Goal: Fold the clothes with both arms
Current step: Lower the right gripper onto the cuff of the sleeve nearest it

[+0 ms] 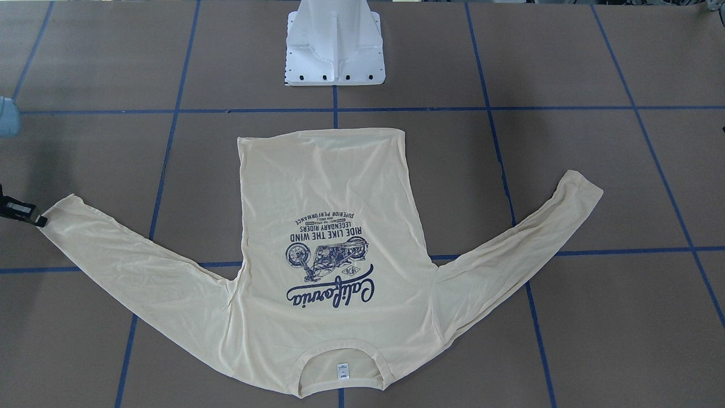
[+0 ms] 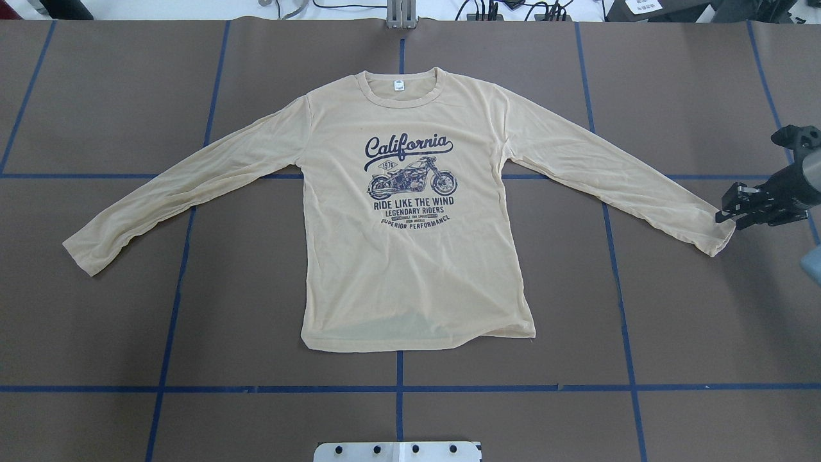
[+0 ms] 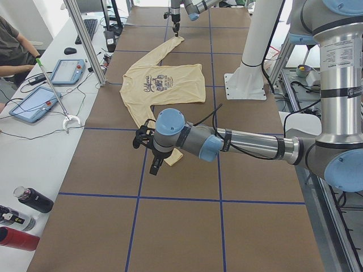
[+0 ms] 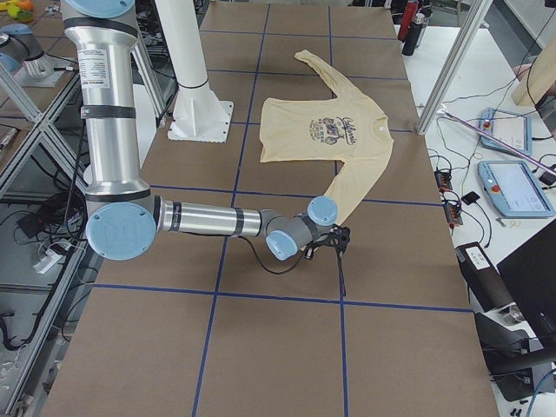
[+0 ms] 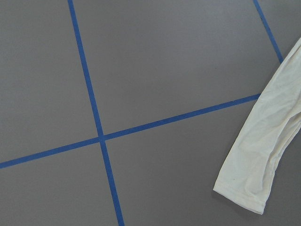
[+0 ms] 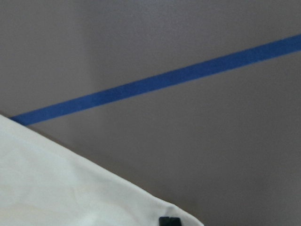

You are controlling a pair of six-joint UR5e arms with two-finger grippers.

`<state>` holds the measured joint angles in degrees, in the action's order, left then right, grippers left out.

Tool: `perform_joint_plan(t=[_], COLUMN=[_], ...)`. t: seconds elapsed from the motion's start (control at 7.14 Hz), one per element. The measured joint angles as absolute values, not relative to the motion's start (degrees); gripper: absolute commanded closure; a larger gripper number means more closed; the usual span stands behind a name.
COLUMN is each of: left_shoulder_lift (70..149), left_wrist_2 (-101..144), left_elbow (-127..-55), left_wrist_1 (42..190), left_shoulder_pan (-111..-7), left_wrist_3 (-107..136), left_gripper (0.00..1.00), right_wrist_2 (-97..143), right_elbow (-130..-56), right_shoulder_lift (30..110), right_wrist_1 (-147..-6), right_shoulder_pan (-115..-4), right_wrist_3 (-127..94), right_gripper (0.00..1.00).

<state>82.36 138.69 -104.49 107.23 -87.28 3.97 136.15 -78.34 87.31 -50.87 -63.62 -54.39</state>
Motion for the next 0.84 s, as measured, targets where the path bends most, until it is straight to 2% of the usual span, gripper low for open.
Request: perform_joint_plan(t=[0.14,0.28,0.84], left_shoulder_lift=[82.36,82.36,82.27], left_wrist_2=[138.69,138.69,138.69], left_elbow=[-104.57,-104.63,-104.61], left_wrist_1=[107.23,107.23,107.23], left_shoulder_pan=[-87.28,-87.27,-87.28], left_wrist_3=[4.01,4.03,4.04], left_gripper=[0.01,0.01,0.01], right_wrist_2=[136.4,136.52,135.58], right_elbow=[-78.63,-78.93,-78.92], right_shoulder_lift=[87.45,87.57,88.18], right_wrist_1=[-50.83,-50.83,-50.89], right_shoulder_pan=[-63.7,-63.76,-63.75], right_wrist_3=[-54.35,-54.29,-54.02], right_gripper=[0.51,0.36,0.33])
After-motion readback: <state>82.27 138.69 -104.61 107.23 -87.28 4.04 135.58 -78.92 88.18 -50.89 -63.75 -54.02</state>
